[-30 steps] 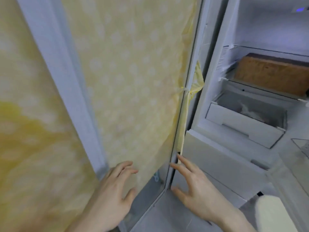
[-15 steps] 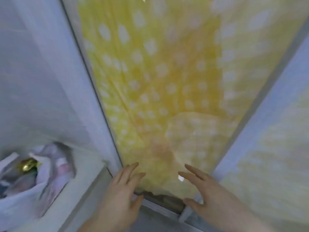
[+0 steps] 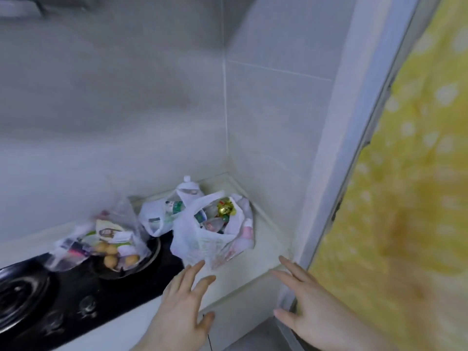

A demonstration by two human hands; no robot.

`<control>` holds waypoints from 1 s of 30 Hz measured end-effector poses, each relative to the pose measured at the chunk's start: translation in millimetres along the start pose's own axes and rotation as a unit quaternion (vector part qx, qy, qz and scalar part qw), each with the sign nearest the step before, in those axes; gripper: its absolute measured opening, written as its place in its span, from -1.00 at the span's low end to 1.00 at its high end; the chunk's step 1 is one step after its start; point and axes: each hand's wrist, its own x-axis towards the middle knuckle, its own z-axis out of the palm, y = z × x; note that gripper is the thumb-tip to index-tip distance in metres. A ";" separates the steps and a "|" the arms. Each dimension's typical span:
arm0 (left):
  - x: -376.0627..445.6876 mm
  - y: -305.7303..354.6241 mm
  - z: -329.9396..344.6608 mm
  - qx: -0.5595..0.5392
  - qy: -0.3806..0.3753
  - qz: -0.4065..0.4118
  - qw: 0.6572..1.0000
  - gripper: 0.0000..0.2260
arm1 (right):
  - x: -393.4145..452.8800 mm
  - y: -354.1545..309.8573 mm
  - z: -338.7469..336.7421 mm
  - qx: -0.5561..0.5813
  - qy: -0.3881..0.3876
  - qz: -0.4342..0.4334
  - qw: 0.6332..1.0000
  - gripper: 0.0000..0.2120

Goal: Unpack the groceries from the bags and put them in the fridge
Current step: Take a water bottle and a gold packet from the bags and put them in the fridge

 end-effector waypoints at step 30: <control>52.5 -116.4 -23.9 -0.076 0.115 -0.261 0.956 -0.46 | 298.6 -67.6 18.3 0.045 -0.115 -0.201 0.972 -0.56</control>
